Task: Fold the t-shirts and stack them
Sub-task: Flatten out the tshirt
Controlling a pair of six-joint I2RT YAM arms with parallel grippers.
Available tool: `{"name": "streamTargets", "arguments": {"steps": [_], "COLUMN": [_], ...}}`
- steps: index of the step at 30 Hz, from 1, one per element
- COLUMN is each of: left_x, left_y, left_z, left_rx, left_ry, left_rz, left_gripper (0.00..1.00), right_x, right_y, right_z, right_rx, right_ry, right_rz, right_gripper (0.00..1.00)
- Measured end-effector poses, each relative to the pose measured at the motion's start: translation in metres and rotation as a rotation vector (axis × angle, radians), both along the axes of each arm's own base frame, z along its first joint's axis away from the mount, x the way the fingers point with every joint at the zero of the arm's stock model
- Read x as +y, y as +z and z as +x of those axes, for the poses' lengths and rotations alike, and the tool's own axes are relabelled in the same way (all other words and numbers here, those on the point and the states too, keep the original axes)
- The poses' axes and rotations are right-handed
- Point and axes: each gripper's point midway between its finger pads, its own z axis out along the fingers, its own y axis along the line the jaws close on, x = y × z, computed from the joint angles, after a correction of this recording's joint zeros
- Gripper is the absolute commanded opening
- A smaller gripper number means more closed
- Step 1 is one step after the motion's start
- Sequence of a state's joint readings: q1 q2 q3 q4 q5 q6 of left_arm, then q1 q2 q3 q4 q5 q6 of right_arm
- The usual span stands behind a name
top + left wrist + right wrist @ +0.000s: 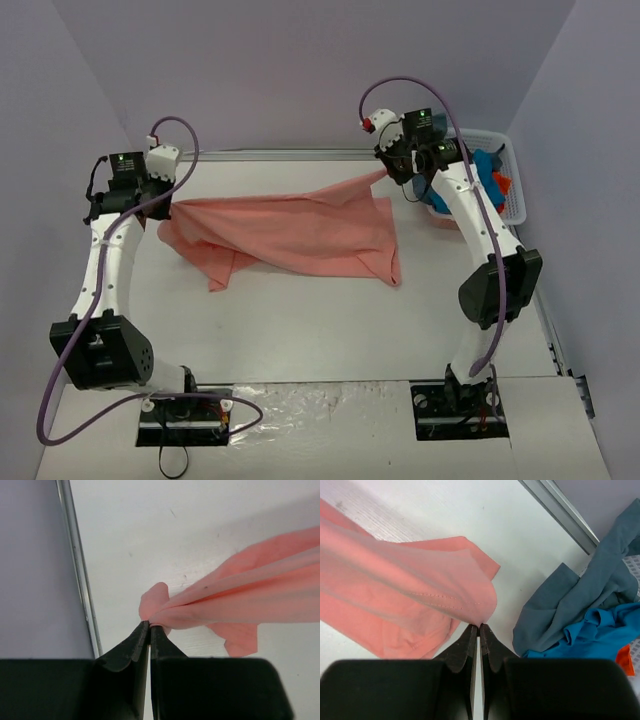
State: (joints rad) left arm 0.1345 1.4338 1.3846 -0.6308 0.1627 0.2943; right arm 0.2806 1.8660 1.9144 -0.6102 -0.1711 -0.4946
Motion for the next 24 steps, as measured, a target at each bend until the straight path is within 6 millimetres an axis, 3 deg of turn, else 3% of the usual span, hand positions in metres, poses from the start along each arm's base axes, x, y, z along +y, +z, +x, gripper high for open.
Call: {"name": "streamTargets", "arguments": {"steps": [4, 8, 12, 17, 21, 24], "left_x": [-0.009, -0.028, -0.049, -0.071, -0.083, -0.089], "left_y": [0.044, 0.064, 0.063, 0.051, 0.059, 0.064], "left_z": [0.003, -0.027, -0.071, -0.132, -0.157, -0.158], "left_rx": [-0.103, -0.134, -0.125, -0.087, -0.119, -0.124], "left_ry": [-0.025, -0.102, -0.203, -0.339, -0.419, -0.447], "left_rz": [-0.015, -0.043, -0.065, -0.082, -0.085, -0.107], "left_gripper": [0.02, 0.02, 0.02, 0.02, 0.02, 0.02], "right_x": [0.001, -0.008, -0.019, -0.029, -0.037, -0.038], "right_y": [0.022, 0.034, 0.06, 0.099, 0.114, 0.114], "right_z": [-0.017, -0.067, -0.126, -0.18, -0.198, -0.189], "right_rx": [-0.032, -0.027, -0.063, -0.154, -0.197, -0.187], "right_ry": [0.012, 0.024, 0.045, 0.065, 0.055, 0.042], "right_rz": [0.034, 0.059, 0.097, 0.163, 0.177, 0.167], "right_gripper": [0.0, 0.0, 0.0, 0.0, 0.0, 0.0]}}
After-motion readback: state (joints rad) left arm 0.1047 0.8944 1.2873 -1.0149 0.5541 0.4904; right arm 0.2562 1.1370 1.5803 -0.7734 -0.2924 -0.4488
